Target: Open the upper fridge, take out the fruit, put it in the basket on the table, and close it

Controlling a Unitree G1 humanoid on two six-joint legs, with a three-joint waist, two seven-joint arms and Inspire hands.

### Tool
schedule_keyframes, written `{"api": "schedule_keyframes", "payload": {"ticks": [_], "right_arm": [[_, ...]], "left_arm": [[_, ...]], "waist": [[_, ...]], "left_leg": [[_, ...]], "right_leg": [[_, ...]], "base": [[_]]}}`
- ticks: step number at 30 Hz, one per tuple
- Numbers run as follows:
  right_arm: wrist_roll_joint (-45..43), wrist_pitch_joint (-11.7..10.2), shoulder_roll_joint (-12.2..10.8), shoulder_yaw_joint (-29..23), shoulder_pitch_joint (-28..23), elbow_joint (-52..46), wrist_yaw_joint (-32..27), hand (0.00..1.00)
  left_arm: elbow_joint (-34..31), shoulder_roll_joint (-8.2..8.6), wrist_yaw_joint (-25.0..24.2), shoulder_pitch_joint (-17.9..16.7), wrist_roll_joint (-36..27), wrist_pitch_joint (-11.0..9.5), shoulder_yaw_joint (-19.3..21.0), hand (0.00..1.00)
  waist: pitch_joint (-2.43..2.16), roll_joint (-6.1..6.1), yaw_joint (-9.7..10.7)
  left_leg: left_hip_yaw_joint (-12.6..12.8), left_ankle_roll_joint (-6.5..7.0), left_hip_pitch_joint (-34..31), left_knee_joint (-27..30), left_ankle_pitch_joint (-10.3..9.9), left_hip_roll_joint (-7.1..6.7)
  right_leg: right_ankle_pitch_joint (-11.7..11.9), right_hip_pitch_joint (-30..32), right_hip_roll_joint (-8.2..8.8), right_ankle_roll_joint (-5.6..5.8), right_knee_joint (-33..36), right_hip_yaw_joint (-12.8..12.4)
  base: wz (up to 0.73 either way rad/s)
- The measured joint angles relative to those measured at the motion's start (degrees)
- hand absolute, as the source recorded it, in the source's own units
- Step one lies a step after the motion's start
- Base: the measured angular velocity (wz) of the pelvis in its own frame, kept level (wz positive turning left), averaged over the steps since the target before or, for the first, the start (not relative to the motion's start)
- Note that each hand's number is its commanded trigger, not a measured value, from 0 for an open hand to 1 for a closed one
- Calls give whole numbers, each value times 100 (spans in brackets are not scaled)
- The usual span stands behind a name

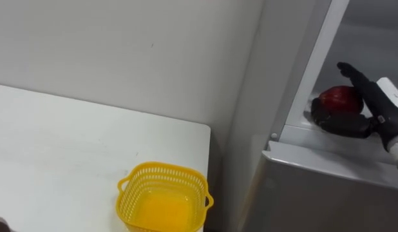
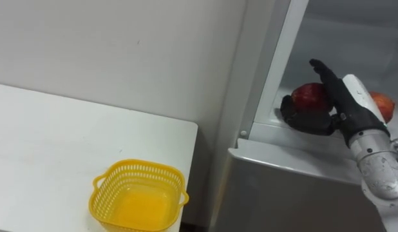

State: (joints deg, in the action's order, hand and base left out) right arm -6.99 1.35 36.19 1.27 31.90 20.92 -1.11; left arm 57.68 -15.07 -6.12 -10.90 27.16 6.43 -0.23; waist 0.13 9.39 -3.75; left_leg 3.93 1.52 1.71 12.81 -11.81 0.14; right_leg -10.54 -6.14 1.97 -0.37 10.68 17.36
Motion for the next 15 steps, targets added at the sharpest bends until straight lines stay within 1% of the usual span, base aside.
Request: {"api": "schedule_keyframes", "payload": {"ticks": [4, 5, 6, 7, 8, 10, 14, 15], "right_arm": [[92, 4, 20, 7, 51, 89, 109, 0], [102, 4, 30, 21, 54, 89, 129, 3], [120, 5, 89, 83, 55, 90, 145, 28], [123, 5, 161, 123, 64, 89, 194, 78], [123, 5, 194, 142, 69, 89, 217, 100], [129, 12, 260, 150, 81, 92, 318, 100], [210, 13, 273, 146, 113, 112, 372, 100], [242, 13, 274, 148, 186, 149, 378, 100]], "left_arm": [[-4, 0, -77, 0, -1, 50, 0, 0], [-9, 0, -80, 0, -1, 58, 0, 0], [-16, 0, -80, 1, -1, 63, 0, 0], [-18, 0, -80, 4, -1, 65, 0, 0], [-18, 0, -79, 8, -1, 67, 0, 0], [-25, 0, -78, 23, 2, 68, 2, 0], [-24, -2, -78, 40, 0, 69, 2, 0], [-25, -4, -78, 49, -1, 70, 2, 0]], "waist": [[0, 1, -6], [0, 1, -15], [0, 1, -23], [0, 1, -31], [0, 2, -38], [2, 6, -71], [3, 5, -87], [4, 5, -88]], "left_leg": [[0, 0, -2, 3, 0, 1], [0, 0, -1, 2, 0, 2], [1, 0, -1, 2, 0, 2], [1, 0, -1, 2, 0, 2], [1, 0, -1, 2, 0, 2], [1, 0, 0, 2, 0, 2], [1, -1, -2, 2, 0, 3], [0, -1, -3, 2, 0, 3]], "right_leg": [[1, 0, 0, -1, 2, 3], [1, 2, 0, -1, 2, 1], [1, 4, 0, -1, 1, -4], [1, 4, 0, -1, 2, -5], [1, 4, 0, -1, 1, -5], [1, 3, 0, -2, 0, -5], [2, 3, -1, -3, 0, -6], [2, 3, -1, -3, -1, -6]], "base": [[0], [0], [0], [0], [0], [0], [0], [0]]}}
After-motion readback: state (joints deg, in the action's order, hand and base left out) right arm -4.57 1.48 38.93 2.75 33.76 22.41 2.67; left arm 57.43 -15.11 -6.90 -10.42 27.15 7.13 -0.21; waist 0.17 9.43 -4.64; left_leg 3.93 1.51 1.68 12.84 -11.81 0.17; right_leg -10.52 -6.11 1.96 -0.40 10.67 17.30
